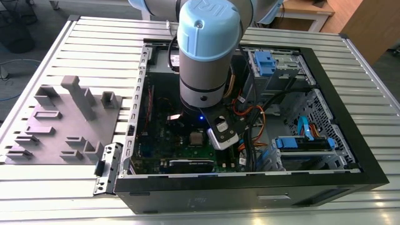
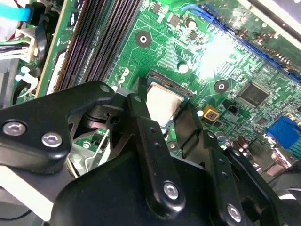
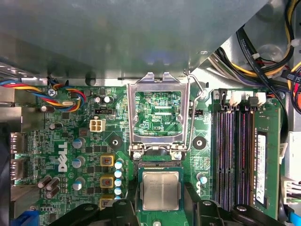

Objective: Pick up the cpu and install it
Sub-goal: 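Place the cpu into insertion slot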

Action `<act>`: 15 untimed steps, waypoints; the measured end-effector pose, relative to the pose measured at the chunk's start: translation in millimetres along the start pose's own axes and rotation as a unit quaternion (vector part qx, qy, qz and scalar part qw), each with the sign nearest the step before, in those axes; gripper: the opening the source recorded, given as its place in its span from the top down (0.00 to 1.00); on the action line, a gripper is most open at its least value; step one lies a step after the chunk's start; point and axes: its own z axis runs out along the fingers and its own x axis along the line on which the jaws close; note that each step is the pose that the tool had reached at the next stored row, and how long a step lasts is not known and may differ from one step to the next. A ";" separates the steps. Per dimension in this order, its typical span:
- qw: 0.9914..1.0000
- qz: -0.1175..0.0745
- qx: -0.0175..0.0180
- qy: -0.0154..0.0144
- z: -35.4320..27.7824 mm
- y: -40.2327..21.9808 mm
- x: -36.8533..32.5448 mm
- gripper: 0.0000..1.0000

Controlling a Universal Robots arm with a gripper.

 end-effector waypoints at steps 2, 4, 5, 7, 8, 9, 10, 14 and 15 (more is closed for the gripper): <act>1.000 0.000 0.000 0.000 -0.1 0.0 0.1 0.53; 1.000 0.000 -0.001 0.000 -0.1 0.0 1.0 0.53; 1.000 0.000 -0.001 0.000 -0.1 0.0 1.0 0.53; 1.000 0.000 -0.001 0.000 0.0 0.0 1.0 0.53; 1.000 0.000 -0.001 0.000 0.0 0.0 1.1 0.53; 1.000 0.000 -0.001 0.000 0.0 0.0 1.1 0.53; 1.000 0.000 -0.001 0.000 0.0 0.0 1.1 0.53; 1.000 0.000 -0.001 0.001 0.0 0.0 1.3 0.53; 1.000 0.000 -0.001 0.001 -0.1 0.0 1.3 0.53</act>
